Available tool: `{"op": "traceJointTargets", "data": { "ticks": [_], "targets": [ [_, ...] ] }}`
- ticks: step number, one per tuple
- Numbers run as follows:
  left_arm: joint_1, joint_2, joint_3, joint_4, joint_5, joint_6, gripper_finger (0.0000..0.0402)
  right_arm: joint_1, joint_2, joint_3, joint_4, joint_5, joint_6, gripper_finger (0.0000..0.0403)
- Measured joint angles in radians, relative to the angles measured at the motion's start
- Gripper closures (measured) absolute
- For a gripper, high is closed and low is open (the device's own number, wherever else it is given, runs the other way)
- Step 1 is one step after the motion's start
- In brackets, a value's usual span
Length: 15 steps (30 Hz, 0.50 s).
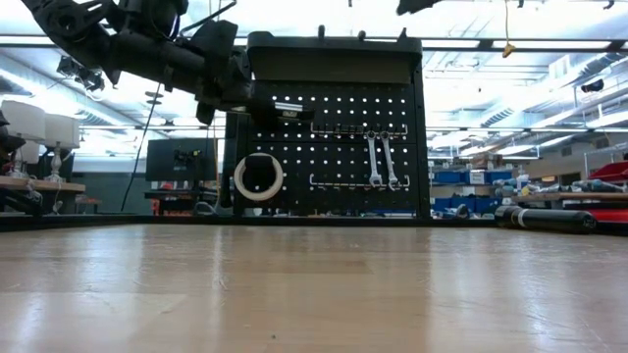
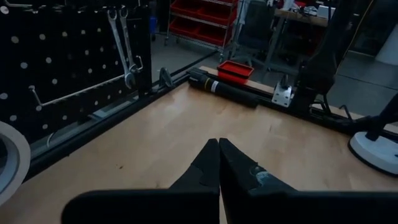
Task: Hang tools onto peg board
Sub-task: Remove the right black safety glass from the peg board
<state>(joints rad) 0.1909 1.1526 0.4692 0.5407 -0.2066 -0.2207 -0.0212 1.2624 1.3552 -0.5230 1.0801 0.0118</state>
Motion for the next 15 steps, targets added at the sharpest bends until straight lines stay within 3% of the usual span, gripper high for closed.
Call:
{"op": "traceJointTargets", "data": {
  "ticks": [4,11,15],
  "targets": [
    [0.0,0.0,0.0,0.011,0.0,0.0,0.0401,-0.047,-0.047,0.0,0.042,0.007,-0.116,0.0244],
    [0.0,-0.001,0.0,0.042,0.0,-0.001,0.0401,-0.137,-0.032,0.0,0.209,-0.015,-0.637,0.0207],
    [0.0,-0.001,0.0,0.04,0.0,-0.001,0.0401,-0.209,-0.021,0.0,0.398,-0.032,-0.819,0.0173]
  ]
}}
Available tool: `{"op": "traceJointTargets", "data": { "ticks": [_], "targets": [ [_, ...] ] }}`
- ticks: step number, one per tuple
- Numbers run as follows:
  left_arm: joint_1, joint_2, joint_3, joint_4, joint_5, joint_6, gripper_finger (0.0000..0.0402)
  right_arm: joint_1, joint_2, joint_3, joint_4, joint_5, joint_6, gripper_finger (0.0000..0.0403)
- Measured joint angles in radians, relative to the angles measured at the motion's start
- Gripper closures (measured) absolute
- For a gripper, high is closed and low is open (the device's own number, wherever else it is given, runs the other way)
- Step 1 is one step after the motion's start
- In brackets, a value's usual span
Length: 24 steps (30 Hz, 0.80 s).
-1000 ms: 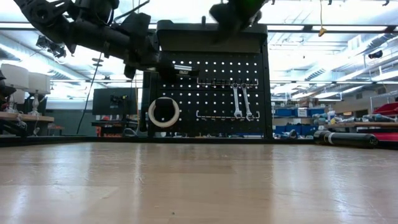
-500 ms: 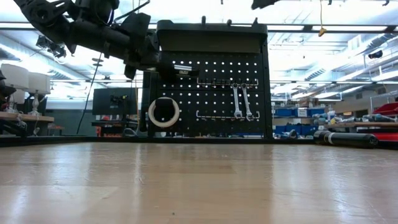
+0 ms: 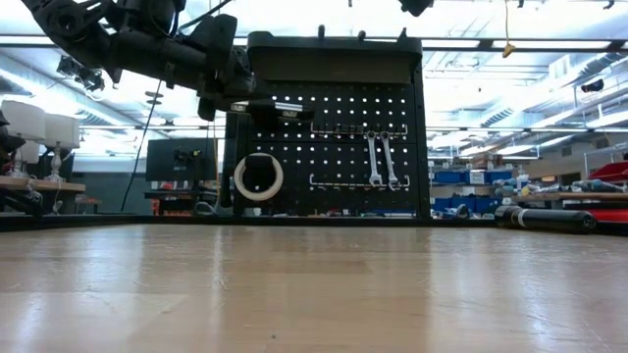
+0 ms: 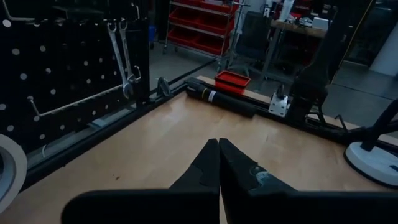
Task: Hang tools onto peg board
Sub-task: Remove the right black safety glass from the peg board
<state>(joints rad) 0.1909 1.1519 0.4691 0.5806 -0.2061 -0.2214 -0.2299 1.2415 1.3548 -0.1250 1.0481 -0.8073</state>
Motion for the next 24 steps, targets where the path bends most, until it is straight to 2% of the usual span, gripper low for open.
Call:
{"op": "traceJointTargets", "data": {
  "ticks": [2,5,11,13,19,24],
  "targets": [
    [0.0,0.0,0.0,0.001,0.0,0.0,0.0401,-0.041,-0.001,0.0,0.076,-0.015,-0.026,0.0158],
    [-0.001,0.0,0.0,0.002,0.0,0.0,0.0401,-0.097,-0.005,0.0,0.099,-0.05,-0.004,0.0143],
    [-0.001,0.0,0.0,0.022,0.0,0.0,0.0401,-0.187,-0.005,0.0,0.079,-0.236,0.181,0.0139],
    [-0.001,0.0,0.0,0.02,0.0,0.007,0.0401,-0.214,-0.005,0.0,0.072,-0.265,0.236,0.0142],
    [-0.001,0.0,0.0,-0.008,0.0,0.111,0.0401,-0.267,0.042,0.078,-0.069,-0.271,0.323,0.0148],
    [-0.001,0.0,0.0,-0.011,0.0,0.135,0.0401,-0.304,0.12,0.215,-0.185,-0.339,0.443,0.0149]
  ]
}}
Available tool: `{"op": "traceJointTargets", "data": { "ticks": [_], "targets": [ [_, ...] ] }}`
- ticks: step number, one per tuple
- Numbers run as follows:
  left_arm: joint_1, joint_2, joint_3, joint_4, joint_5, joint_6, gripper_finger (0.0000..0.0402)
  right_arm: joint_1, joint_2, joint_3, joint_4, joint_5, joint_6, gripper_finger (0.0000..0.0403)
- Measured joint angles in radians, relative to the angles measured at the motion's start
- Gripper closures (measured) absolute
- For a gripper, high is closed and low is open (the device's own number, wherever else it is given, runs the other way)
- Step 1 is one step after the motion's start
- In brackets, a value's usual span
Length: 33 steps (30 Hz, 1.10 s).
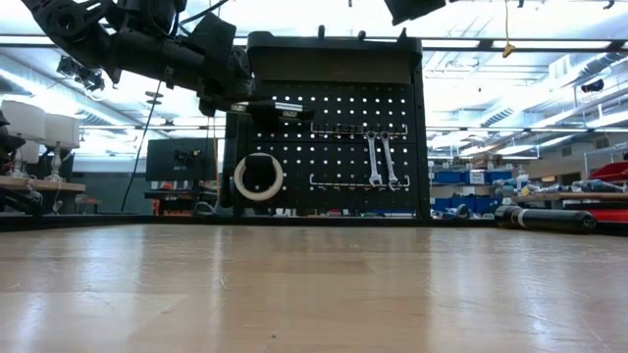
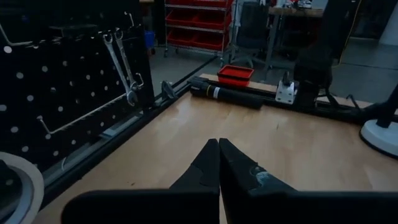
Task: Hang tools onto peg board
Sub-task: Remove the right black safety glass from the peg board
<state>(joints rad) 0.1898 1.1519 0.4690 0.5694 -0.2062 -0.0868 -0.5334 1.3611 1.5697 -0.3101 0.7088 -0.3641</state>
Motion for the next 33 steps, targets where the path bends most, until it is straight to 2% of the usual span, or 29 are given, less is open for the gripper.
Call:
{"op": "traceJointTargets", "data": {
  "ticks": [4,9,20,26,33],
  "targets": [
    [0.0,0.0,0.0,-0.004,0.0,0.0,0.0401,-0.033,0.048,0.077,-0.014,-0.006,0.076,0.0149],
    [0.0,0.0,0.0,-0.014,0.0,-0.003,0.0401,-0.072,0.097,0.141,-0.051,-0.081,0.189,0.015],
    [0.0,0.0,0.0,-0.015,0.001,-0.003,0.0401,-0.139,0.16,0.15,-0.067,-0.091,0.257,0.0163],
    [0.0,0.0,0.0,-0.015,0.0,-0.003,0.0401,-0.141,0.154,0.15,-0.069,-0.104,0.287,0.0192],
    [0.0,0.0,0.0,-0.015,0.0,-0.002,0.0401,-0.137,0.15,0.15,-0.068,-0.104,0.294,0.0261]
  ]
}}
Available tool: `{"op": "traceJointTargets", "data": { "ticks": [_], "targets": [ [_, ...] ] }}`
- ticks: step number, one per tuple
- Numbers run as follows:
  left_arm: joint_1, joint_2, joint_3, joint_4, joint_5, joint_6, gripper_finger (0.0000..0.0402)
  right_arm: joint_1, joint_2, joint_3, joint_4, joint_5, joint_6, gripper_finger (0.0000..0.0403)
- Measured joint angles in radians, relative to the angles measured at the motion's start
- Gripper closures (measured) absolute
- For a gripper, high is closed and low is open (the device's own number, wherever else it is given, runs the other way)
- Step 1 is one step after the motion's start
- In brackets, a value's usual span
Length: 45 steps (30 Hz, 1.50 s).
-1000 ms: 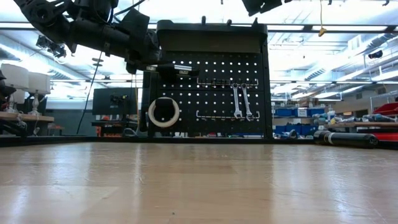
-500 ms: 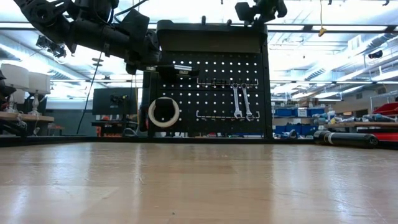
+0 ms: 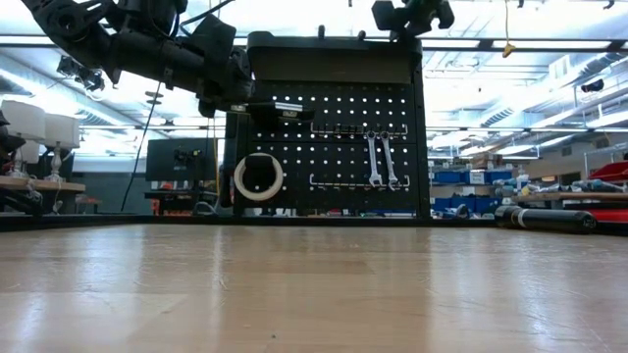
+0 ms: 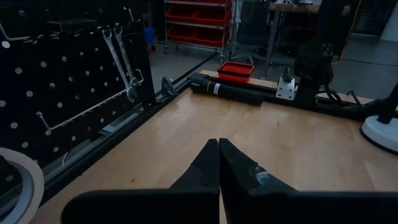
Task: Hang tools onto peg board
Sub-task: Remove the right black safety glass from the peg board
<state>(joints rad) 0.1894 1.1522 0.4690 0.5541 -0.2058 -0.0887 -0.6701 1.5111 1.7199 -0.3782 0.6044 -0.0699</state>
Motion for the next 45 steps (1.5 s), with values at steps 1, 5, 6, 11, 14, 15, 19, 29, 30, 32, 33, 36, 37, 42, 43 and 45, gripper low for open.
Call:
{"op": "traceJointTargets", "data": {
  "ticks": [1,5,6,11,14,15,19,29,30,32,33,36,37,42,43,45],
  "targets": [
    [0.0,0.0,0.0,0.0,0.0,0.0,0.0401,0.0,0.0,0.0,0.001,0.0,0.0,0.0274],
    [0.0,0.0,0.0,0.0,0.0,0.001,0.0401,0.0,0.0,0.0,0.0,0.0,-0.001,0.033],
    [0.0,0.0,0.0,0.0,0.0,0.001,0.0401,0.001,0.0,0.0,0.0,0.0,-0.001,0.0345],
    [0.0,0.0,0.0,0.0,0.0,0.002,0.0401,0.001,0.0,0.0,-0.01,0.0,-0.009,0.0375],
    [0.0,0.0,0.0,0.0,0.0,0.002,0.0401,0.001,0.0,0.0,-0.013,0.0,-0.01,0.0374],
    [0.0,0.0,0.0,0.0,0.0,0.002,0.0401,0.002,0.0,0.0,-0.013,0.0,-0.01,0.0372],
    [0.0,0.0,0.0,0.0,0.0,0.002,0.0401,0.019,-0.014,-0.001,-0.003,0.0,-0.045,0.0366],
    [0.0,0.0,0.0,0.0,0.0,0.002,0.0401,0.093,-0.122,-0.001,0.04,-0.024,-0.065,0.0371],
    [0.0,0.0,0.0,0.0,0.0,0.002,0.0401,0.106,-0.137,-0.001,0.04,-0.051,-0.065,0.0369],
    [0.0,0.0,0.0,0.0,0.0,0.002,0.0401,0.136,-0.164,-0.001,0.032,-0.105,-0.064,0.0368],
    [0.0,0.0,0.0,0.0,0.0,0.002,0.0401,0.153,-0.175,0.0,0.021,-0.135,-0.064,0.0369],
    [0.0,0.0,0.0,0.001,0.0,0.002,0.0401,0.205,-0.205,0.0,-0.051,-0.201,-0.051,0.0372],
    [0.0,0.0,0.0,0.001,0.0,0.002,0.0401,0.222,-0.213,0.0,-0.087,-0.205,-0.034,0.0372],
    [0.0,0.0,0.0,0.001,0.0,0.002,0.0401,0.299,-0.233,0.0,-0.352,-0.206,0.073,0.0367],
    [0.0,0.0,0.0,0.001,0.0,0.002,0.0401,0.315,-0.232,0.0,-0.41,-0.206,0.097,0.0367],
    [0.0,0.0,0.0,0.001,0.0,0.002,0.0401,0.349,-0.226,-0.001,-0.51,-0.206,0.139,0.0368]
  ]
}}
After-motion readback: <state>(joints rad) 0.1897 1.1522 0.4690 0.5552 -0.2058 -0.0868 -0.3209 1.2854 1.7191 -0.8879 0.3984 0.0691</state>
